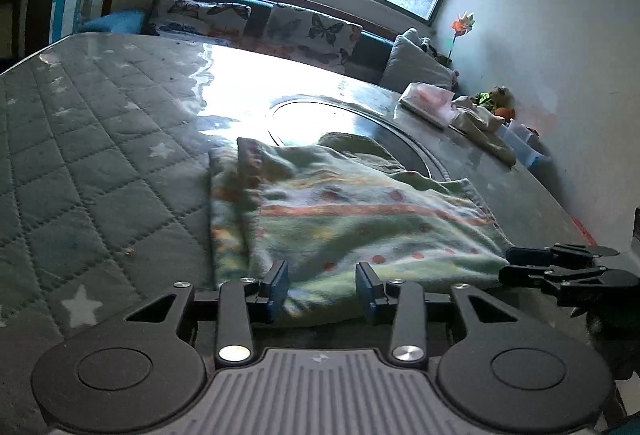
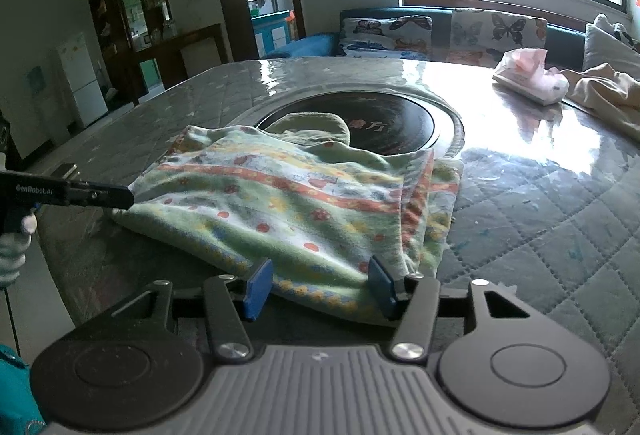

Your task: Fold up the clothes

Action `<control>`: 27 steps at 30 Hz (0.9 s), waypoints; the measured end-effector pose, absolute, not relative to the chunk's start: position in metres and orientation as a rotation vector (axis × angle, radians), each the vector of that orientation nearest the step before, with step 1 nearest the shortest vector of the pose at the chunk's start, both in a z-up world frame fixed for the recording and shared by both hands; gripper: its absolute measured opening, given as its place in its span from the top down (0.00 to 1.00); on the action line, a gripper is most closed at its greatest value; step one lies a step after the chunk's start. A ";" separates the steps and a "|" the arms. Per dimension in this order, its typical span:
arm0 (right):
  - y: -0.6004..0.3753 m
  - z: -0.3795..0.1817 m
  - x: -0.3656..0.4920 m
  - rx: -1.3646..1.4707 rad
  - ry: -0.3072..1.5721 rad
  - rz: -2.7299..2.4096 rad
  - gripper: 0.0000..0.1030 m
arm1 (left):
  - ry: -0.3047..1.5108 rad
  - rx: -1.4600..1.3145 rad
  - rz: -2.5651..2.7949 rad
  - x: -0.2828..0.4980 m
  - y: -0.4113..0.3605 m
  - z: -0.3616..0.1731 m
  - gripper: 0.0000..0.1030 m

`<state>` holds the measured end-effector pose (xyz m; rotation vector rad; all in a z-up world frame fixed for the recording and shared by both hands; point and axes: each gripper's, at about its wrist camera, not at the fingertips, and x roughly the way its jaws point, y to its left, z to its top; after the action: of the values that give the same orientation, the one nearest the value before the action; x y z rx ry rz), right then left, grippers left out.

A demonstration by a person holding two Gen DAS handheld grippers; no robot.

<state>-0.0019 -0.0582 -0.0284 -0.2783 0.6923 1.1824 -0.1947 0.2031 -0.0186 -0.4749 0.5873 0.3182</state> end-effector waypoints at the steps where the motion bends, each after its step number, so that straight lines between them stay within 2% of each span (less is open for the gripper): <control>1: -0.057 -0.027 -0.002 -0.281 0.697 1.188 0.43 | 0.589 -0.469 0.323 -0.194 0.204 -0.016 0.55; 3: -0.055 -0.025 -0.001 -0.288 0.706 1.200 0.40 | 0.590 -0.438 0.336 -0.189 0.204 -0.011 0.47; 7: -0.050 -0.013 0.001 -0.297 0.693 1.214 0.35 | 0.589 -0.391 0.333 -0.171 0.207 -0.001 0.44; 12: -0.040 0.003 0.018 -0.264 0.669 1.218 0.29 | 0.563 -0.363 0.324 -0.145 0.218 0.009 0.35; 22: 0.007 -0.009 0.054 -0.265 0.700 1.198 0.28 | 0.617 -0.383 0.335 -0.098 0.251 -0.004 0.35; 27: 0.012 -0.020 0.069 -0.257 0.732 1.180 0.28 | 0.644 -0.400 0.360 -0.096 0.262 -0.016 0.41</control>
<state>0.0686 0.0121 -0.0204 -0.2565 0.7322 1.1798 -0.0964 0.2615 -0.0163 -0.3997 0.6443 0.3604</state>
